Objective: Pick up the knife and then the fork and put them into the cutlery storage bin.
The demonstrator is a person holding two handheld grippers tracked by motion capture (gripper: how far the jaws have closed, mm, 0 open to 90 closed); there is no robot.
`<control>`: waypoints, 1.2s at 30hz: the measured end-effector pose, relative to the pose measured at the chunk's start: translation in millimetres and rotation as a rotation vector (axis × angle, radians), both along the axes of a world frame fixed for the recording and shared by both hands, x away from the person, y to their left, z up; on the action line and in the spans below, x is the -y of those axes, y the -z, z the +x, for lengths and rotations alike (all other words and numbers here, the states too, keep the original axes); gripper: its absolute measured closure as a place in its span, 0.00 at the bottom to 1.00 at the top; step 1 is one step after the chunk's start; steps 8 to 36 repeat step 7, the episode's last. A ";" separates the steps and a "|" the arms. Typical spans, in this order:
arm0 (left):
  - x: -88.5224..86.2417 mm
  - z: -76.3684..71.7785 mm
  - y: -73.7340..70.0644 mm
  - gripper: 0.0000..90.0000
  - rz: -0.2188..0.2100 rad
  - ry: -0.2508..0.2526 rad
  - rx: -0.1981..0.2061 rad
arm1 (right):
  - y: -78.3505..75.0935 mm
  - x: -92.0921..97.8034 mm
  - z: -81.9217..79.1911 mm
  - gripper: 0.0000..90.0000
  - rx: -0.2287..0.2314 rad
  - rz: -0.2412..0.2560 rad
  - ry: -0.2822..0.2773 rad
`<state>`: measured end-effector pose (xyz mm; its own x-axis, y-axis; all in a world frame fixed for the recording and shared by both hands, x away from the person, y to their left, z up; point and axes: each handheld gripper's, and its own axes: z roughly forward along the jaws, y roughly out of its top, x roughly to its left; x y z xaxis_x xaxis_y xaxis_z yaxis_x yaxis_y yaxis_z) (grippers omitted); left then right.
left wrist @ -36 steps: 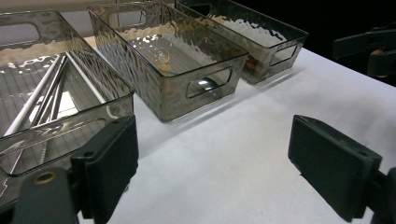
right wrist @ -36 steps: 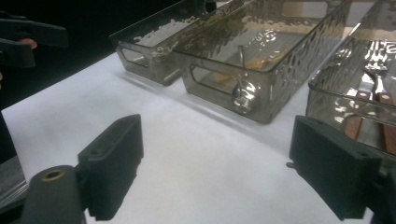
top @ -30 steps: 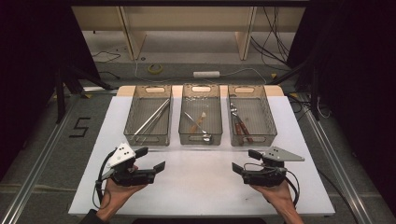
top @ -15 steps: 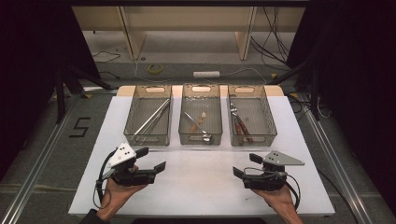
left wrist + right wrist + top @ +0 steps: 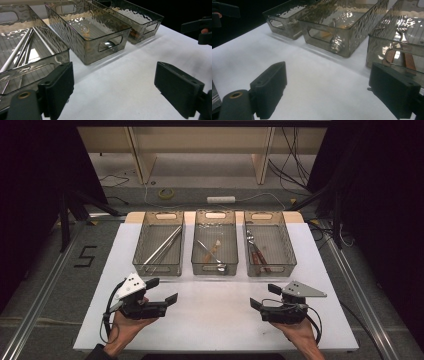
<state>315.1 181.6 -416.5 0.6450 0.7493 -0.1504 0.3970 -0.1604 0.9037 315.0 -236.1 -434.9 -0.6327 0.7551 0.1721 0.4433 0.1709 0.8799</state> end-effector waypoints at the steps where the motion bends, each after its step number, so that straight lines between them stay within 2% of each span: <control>1: 0.0 0.0 0.0 0.17 0.000 0.000 0.000 | -0.1 -0.1 0.0 0.17 -0.001 0.000 0.001; 36: 0.4 0.3 0.1 0.17 -0.003 -0.001 -0.001 | 0.1 0.3 0.3 0.17 -0.001 -0.005 0.004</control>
